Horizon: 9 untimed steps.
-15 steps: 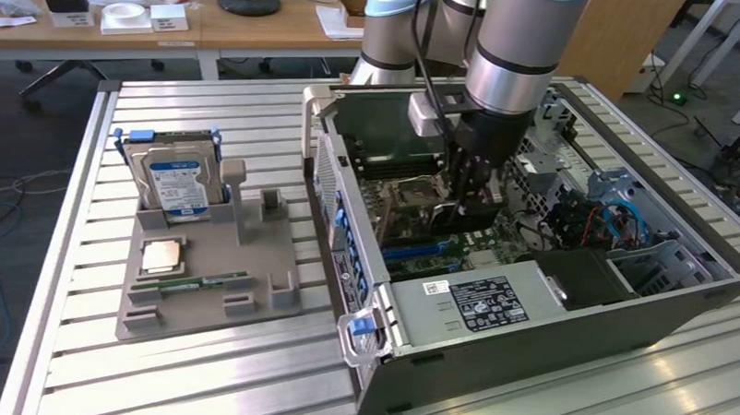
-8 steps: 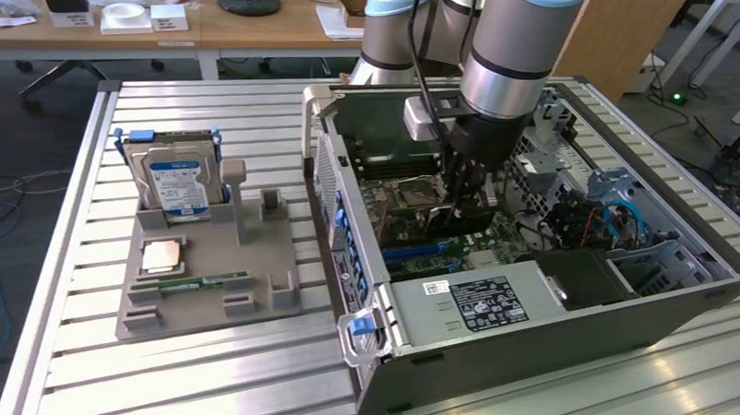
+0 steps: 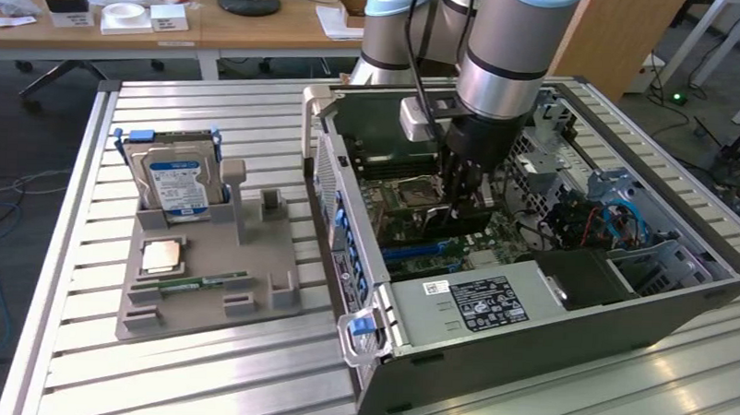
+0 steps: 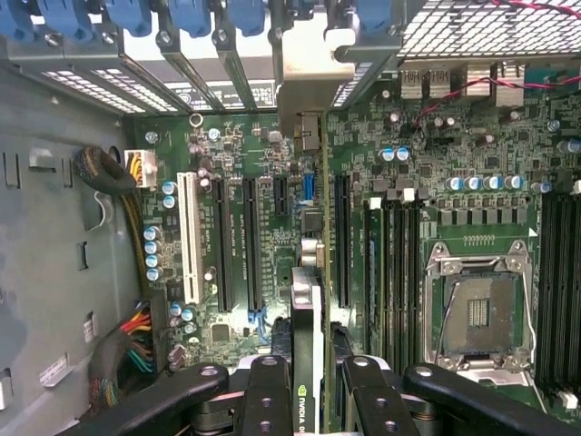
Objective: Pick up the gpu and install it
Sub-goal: 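Insert the gpu into the slot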
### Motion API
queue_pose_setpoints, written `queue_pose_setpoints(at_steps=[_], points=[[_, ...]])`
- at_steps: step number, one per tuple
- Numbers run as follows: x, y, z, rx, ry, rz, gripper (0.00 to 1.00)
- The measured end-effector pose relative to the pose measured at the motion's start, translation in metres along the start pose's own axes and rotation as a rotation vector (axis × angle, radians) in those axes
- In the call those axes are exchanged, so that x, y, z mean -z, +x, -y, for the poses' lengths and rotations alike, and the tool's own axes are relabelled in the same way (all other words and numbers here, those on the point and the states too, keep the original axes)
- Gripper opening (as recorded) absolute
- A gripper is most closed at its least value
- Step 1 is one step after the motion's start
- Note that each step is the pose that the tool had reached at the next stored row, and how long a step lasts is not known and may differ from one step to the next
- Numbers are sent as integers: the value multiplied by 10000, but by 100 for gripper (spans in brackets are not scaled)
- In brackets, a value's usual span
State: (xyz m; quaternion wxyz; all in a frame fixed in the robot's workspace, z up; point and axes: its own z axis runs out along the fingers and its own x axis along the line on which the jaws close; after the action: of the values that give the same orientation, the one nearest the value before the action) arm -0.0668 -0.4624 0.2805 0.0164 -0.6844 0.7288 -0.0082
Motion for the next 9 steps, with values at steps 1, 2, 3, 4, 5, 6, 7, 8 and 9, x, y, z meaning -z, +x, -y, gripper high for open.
queue_pose_setpoints(at_steps=[1, 2, 3, 4, 5, 6, 7, 8, 9], points=[[-2, 1, -1, 2, 0, 0, 26], [-8, 1, -3, 2, 0, 0, 26], [-15, 1, -5, 1, 0, -1, 26], [-23, 1, -7, 1, 0, 0, 26], [-31, 1, -10, 1, 0, 0, 26], [-39, 2, -13, 0, 0, 1, 26], [-45, 2, -15, 1, 0, 0, 26], [-51, 2, -17, 1, 0, 0, 26], [-57, 2, -18, 2, 0, 0, 26]])
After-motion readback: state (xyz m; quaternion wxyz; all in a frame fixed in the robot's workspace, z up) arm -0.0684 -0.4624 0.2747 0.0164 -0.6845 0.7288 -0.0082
